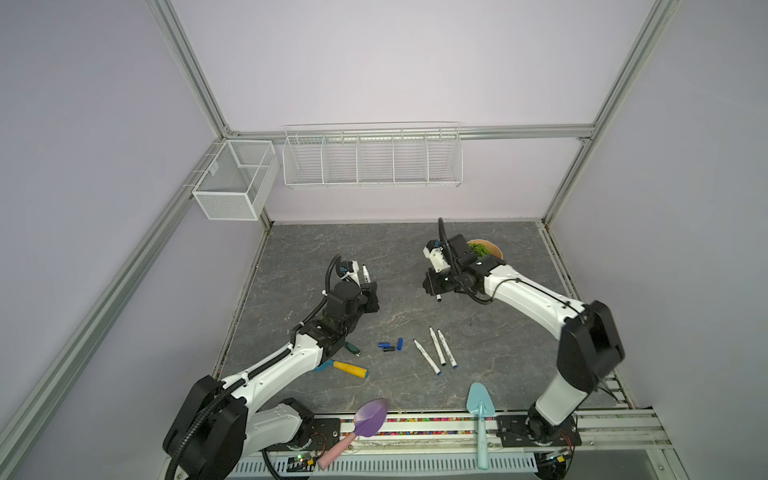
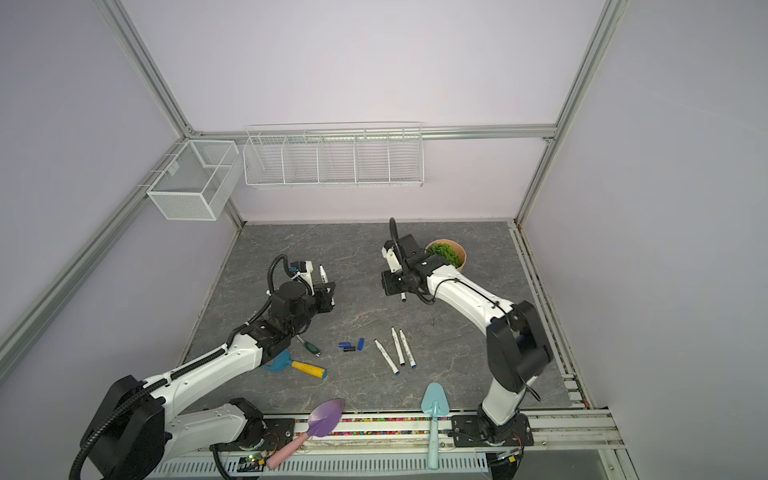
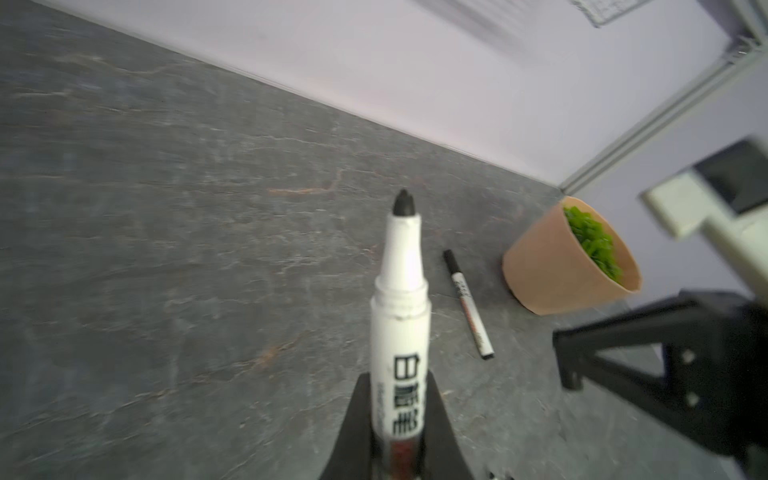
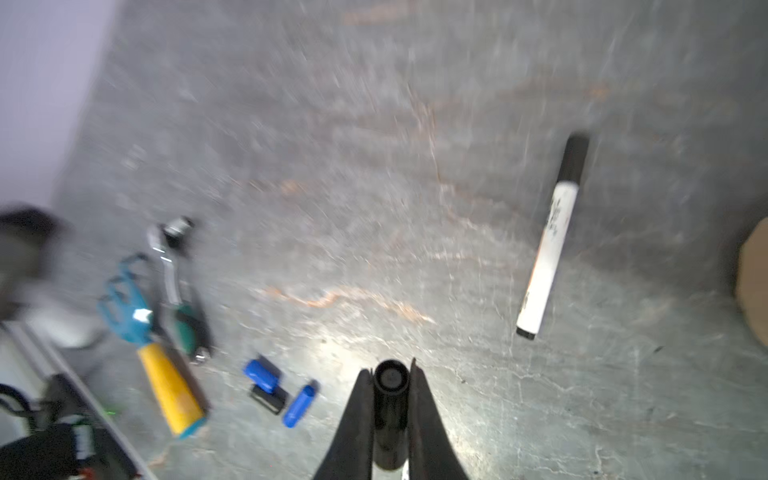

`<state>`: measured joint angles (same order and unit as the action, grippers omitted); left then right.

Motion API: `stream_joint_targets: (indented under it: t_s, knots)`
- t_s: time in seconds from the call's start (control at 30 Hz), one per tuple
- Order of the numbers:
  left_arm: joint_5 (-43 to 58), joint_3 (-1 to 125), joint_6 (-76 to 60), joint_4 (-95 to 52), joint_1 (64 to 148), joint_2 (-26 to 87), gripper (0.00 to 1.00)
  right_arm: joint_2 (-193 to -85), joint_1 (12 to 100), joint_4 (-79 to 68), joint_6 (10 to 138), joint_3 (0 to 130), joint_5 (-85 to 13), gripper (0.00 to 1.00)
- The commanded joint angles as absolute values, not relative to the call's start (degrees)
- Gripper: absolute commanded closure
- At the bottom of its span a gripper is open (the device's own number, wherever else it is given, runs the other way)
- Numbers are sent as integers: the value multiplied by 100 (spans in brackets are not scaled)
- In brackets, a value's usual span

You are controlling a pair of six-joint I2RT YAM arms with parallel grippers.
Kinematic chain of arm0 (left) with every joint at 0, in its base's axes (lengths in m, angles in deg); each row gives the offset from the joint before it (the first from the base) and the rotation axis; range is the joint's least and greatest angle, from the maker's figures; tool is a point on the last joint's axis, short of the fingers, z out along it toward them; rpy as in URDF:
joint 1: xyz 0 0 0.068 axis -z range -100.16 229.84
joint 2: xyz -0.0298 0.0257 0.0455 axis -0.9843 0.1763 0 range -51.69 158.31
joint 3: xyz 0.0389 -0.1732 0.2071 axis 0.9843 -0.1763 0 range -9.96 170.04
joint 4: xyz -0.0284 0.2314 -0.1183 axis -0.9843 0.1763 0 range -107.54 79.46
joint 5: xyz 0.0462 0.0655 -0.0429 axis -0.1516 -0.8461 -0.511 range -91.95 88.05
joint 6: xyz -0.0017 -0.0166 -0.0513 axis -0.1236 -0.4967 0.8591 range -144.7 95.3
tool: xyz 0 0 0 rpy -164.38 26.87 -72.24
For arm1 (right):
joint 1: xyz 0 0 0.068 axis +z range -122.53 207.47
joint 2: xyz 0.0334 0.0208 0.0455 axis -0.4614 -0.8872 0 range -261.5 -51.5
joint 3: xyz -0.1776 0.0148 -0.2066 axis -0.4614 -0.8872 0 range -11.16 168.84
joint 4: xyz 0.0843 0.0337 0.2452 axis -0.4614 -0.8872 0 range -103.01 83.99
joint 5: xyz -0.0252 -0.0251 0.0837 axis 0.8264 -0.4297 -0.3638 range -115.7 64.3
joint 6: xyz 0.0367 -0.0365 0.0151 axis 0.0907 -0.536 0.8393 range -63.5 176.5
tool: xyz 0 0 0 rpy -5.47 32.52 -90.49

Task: Insert the pens into the pen caps
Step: 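Carry the black cap above the marker tip held by the left gripper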

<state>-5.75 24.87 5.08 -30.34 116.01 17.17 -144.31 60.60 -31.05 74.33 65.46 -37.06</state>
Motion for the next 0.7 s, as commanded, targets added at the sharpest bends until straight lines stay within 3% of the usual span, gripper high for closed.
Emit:
stream_joint_targets:
  t_s: [0.0, 0.17, 0.67]
  knots:
    - [525, 2714, 10, -3611, 11815, 1903, 100, -13969, 6068, -1886, 7868, 6163, -4931, 93]
    - [778, 2849, -525, -3865, 12292, 2122, 100, -13802, 6113, -1164, 8218, 6065, -5726, 93]
    - [1127, 2911, -350, -4185, 12396, 2352, 100, -13968, 6147, -1174, 8102, 6248, -5453, 93]
